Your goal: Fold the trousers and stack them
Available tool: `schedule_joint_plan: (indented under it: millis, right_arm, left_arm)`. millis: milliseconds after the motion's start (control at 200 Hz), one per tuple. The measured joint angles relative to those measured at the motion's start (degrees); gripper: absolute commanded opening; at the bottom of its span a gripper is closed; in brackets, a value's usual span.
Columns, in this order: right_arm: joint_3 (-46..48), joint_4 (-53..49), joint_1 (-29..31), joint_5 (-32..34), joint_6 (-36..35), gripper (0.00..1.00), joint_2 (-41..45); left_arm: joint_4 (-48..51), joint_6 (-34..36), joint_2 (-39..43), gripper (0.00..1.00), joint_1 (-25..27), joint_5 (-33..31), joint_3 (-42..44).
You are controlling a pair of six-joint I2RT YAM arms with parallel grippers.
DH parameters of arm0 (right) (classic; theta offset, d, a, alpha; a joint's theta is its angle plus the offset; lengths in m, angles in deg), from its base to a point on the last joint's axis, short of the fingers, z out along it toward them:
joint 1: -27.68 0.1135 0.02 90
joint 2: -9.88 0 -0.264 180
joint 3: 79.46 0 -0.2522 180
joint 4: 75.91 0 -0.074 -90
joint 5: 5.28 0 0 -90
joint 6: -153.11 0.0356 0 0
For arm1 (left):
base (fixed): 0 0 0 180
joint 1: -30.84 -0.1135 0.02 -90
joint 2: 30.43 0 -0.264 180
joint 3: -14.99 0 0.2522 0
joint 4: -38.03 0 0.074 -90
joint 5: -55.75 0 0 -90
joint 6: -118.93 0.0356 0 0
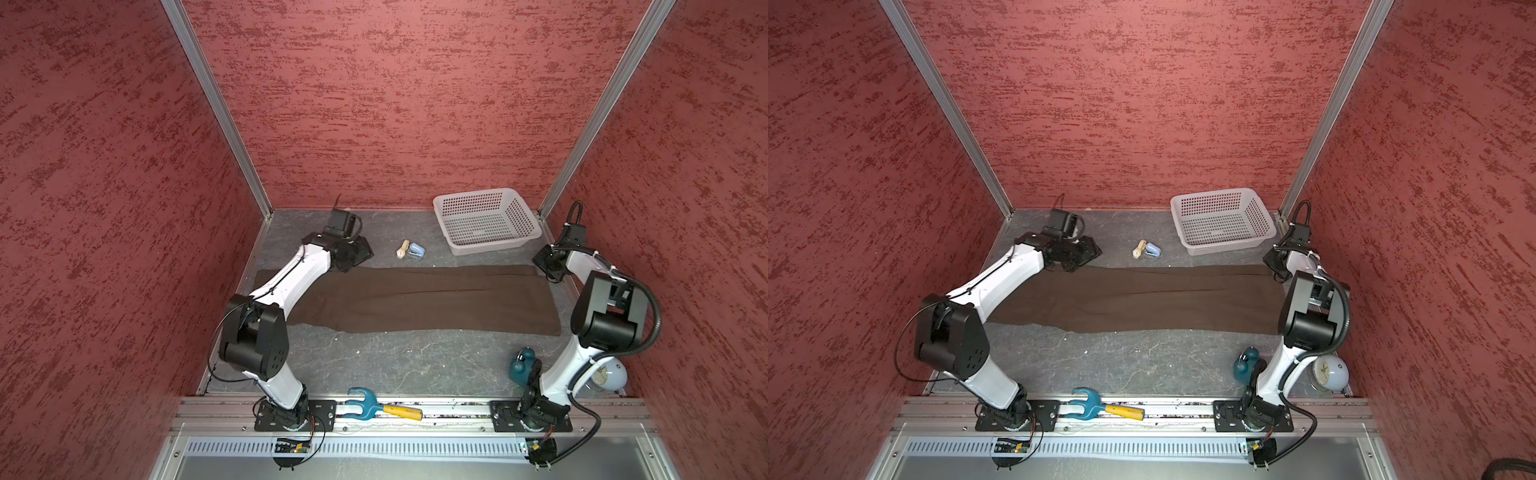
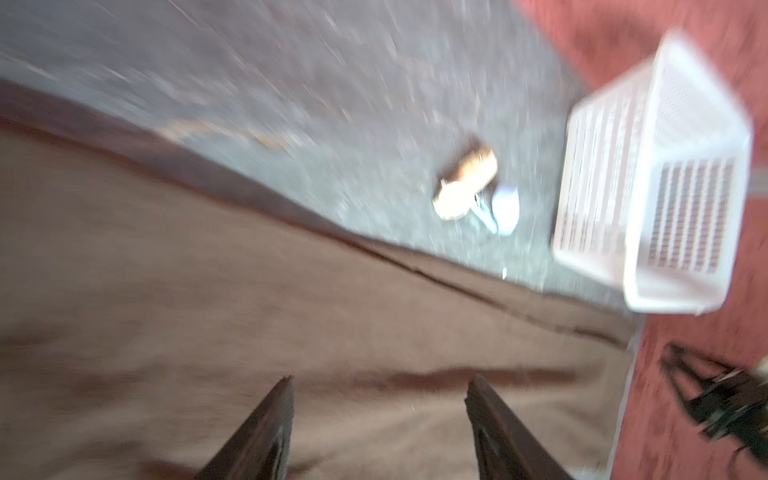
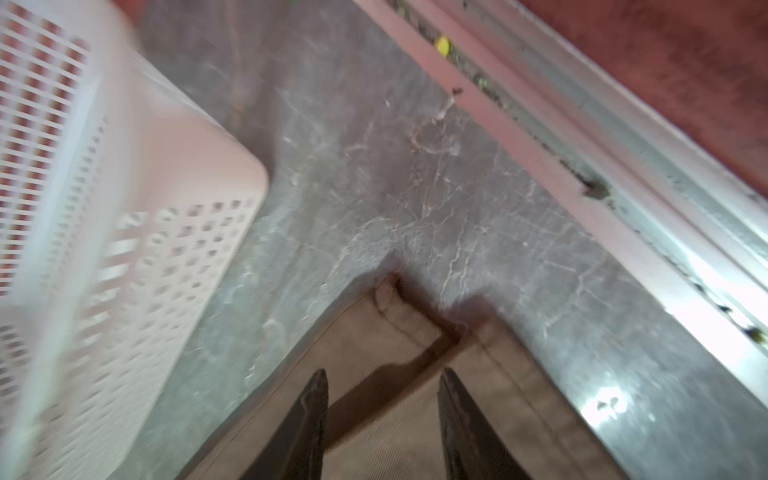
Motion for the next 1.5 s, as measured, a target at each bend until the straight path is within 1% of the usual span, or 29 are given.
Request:
schedule_joint_plan:
  millis: [160, 250, 351, 396, 466, 501, 521, 676, 877, 937, 1032, 1192, 1202, 1257, 1277, 1307, 1418, 1458, 1498]
  right_arm:
    - [-1.62, -0.04, 0.02, -0.04, -1.14, 0.44, -5.18]
    - [-2.54, -0.04, 0.13, -0.02, -1.75, 0.44, -6.34]
    - [-3.37, 0.07, 0.46, 0.26, -2.38, 0.43, -6.67]
    - [-3.54, 0.11, 0.55, 0.59, -2.67, 0.34, -6.80]
    - [-3.58, 0.11, 0.76, 1.09, -3.28, 0.15, -7.13]
    - [-3.58, 0.07, 0.92, 1.38, -3.19, 0.10, -7.43]
    - [-3.61, 0.02, 0.96, 1.66, -3.69, 0.08, -7.58]
    - [-3.82, -0.20, 1.22, 3.78, -3.69, 0.00, -7.80]
    - [-6.23, -3.06, 0.98, 6.12, -3.34, 0.00, -8.07]
    - [-7.13, -3.85, 0.68, 6.47, -3.17, 0.00, -8.26]
    - [-8.04, -4.31, -0.15, 6.78, -2.75, 0.00, -8.68]
    - [-8.35, -4.39, -1.53, 7.87, -2.64, 0.00, -9.73]
    - [-8.35, -4.39, -1.57, 7.93, -2.64, 0.02, -9.79]
    - [-8.37, -4.37, -1.60, 8.09, -2.45, 0.27, -10.21]
    - [-8.37, -4.33, -1.60, 8.15, -2.51, 0.33, -10.25]
    - [-8.37, -4.28, -1.60, 8.15, -2.49, 0.39, -10.25]
    - [-8.24, -4.15, -1.86, 8.00, -2.16, 0.48, -10.14]
    - [-7.69, -3.80, -1.95, 7.98, -2.01, 0.50, -9.77]
    - [-6.82, -3.67, -1.97, 7.98, -1.84, 0.51, -9.11]
  left_arm:
    - [0.02, 0.68, 1.86, 0.69, -9.94, -0.81, 5.51]
    - [0.66, 1.05, 1.03, 0.69, -13.81, -1.25, 7.50]
    - [0.59, 1.44, -1.55, 0.67, -17.35, -1.68, 7.58]
    - [0.68, 1.51, -3.10, 0.67, -18.60, -2.14, 7.37]
    - [0.63, 1.44, -6.21, 0.67, -20.26, -2.91, 6.93]
    - [0.61, 1.42, -7.63, 0.67, -20.92, -3.23, 6.80]
    - [0.66, 1.38, -8.46, 0.67, -21.29, -3.61, 6.71]
    - [1.33, 0.66, -13.42, 0.67, -23.39, -5.92, 5.01]
    - [1.27, 0.07, -14.86, 0.66, -25.09, -8.22, 4.72]
    - [1.25, -0.07, -14.86, 0.63, -25.11, -8.85, 4.72]
    - [1.29, -0.15, -14.86, 0.55, -24.92, -9.62, 4.72]
    - [1.60, -0.24, -14.86, 0.54, -24.61, -11.10, 4.72]
    - [1.62, -0.24, -14.86, 0.54, -24.57, -11.19, 4.72]
    - [1.77, -0.24, -14.86, 0.54, -24.33, -11.69, 4.70]
    - [1.81, -0.24, -14.86, 0.54, -24.26, -11.85, 4.70]
    - [1.88, -0.24, -14.86, 0.54, -24.20, -12.09, 4.70]
    - [2.10, -0.26, -14.86, 0.53, -24.15, -12.26, 4.70]
    - [2.16, -0.28, -14.86, 0.48, -24.00, -12.31, 4.70]
    - [2.34, -0.31, -14.86, 0.40, -23.82, -12.44, 4.70]
